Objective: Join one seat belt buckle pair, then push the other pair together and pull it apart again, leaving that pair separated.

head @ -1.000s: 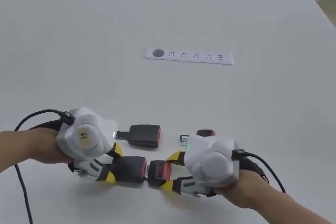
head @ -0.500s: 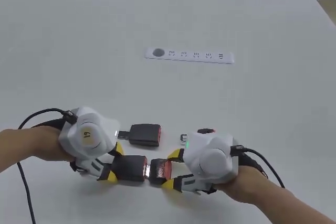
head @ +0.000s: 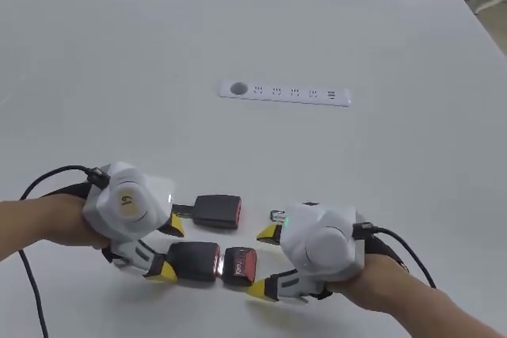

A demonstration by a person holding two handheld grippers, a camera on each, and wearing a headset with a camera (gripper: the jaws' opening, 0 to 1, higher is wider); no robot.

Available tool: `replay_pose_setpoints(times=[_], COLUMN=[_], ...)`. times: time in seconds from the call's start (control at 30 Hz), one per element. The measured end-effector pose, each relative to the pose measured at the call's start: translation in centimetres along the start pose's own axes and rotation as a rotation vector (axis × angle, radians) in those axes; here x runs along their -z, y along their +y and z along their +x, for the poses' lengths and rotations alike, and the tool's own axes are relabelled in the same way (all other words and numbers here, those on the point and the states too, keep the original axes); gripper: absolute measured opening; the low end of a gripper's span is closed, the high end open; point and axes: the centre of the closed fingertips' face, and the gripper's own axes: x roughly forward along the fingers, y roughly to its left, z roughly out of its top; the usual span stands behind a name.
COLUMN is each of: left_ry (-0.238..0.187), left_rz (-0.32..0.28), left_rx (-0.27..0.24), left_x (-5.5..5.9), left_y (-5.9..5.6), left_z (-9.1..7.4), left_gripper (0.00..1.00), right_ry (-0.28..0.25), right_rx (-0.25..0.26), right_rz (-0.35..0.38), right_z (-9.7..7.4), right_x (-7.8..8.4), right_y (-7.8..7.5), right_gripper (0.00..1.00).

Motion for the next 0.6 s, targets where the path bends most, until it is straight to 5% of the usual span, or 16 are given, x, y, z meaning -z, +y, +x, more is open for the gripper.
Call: replay_pose_setpoints(times=[0.6], left_ry=[-0.049], left_rz=[-0.033], left_rx=[-0.042], left_x=[-2.4], left_y=[1.2], left_z=[-2.4], left_gripper=[0.45], right_ry=[-0.007], right_rx=[0.067], right_rz=[0.030], right_z=[-2.9], right_x=[0.6], right_y=[-2.8], right_gripper=[0.48])
